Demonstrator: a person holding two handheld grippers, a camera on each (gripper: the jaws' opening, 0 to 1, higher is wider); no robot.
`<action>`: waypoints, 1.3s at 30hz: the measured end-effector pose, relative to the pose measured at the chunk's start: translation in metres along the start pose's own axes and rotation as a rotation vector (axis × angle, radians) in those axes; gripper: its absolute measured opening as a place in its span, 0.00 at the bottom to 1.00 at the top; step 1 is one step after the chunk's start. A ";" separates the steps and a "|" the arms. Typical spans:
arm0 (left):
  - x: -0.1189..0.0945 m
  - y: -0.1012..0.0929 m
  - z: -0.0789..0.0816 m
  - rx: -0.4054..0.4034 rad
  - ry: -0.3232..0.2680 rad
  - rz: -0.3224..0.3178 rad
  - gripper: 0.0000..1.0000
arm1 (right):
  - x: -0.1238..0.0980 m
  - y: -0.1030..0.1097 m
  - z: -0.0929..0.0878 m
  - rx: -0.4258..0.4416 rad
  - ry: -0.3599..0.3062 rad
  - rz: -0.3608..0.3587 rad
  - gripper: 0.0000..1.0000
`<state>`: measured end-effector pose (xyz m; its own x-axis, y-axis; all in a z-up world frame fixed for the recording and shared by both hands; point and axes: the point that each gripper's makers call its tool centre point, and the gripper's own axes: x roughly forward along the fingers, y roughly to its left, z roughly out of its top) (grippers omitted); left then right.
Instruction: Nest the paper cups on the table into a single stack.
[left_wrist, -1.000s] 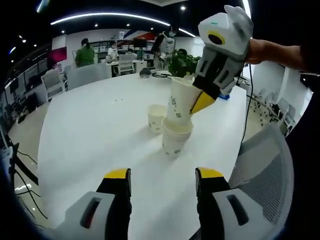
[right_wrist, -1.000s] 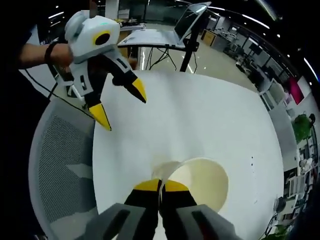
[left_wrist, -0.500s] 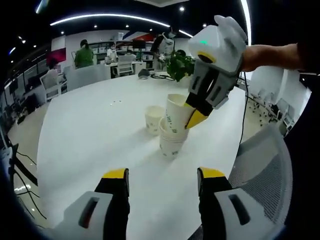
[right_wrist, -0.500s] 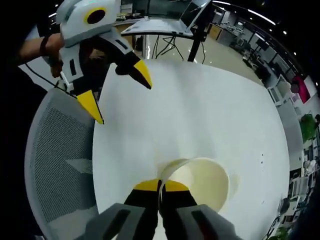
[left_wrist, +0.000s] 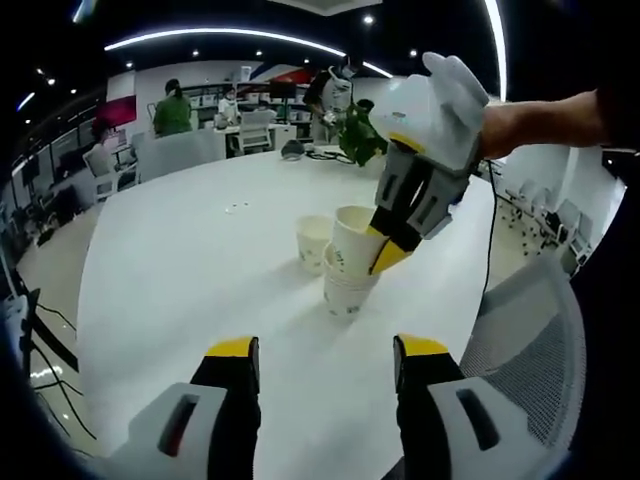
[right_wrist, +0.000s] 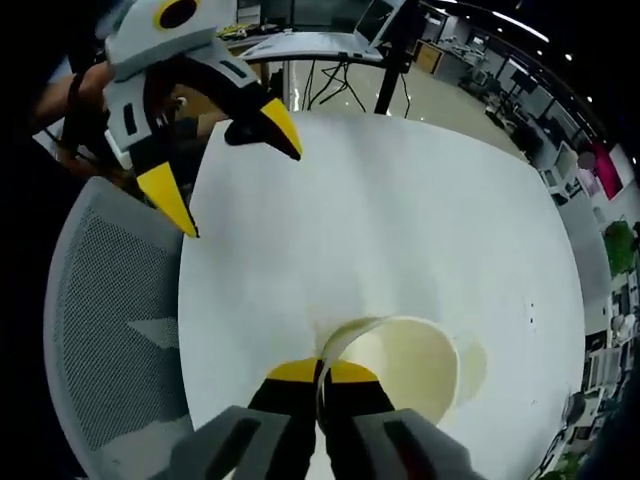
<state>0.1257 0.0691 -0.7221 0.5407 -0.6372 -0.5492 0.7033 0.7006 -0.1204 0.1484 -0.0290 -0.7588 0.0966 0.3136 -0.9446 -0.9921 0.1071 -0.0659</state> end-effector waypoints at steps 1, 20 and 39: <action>0.000 0.000 0.000 -0.001 0.000 0.001 0.53 | 0.000 0.000 0.000 -0.001 -0.001 0.000 0.00; -0.004 0.001 -0.005 -0.004 0.011 0.004 0.53 | -0.003 -0.003 -0.004 0.021 0.005 -0.013 0.04; -0.002 0.001 -0.002 0.022 0.023 -0.006 0.53 | -0.032 -0.016 0.005 0.110 -0.100 -0.062 0.22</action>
<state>0.1244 0.0721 -0.7225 0.5263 -0.6335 -0.5672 0.7162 0.6898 -0.1059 0.1612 -0.0364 -0.7259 0.1706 0.3953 -0.9026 -0.9697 0.2299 -0.0826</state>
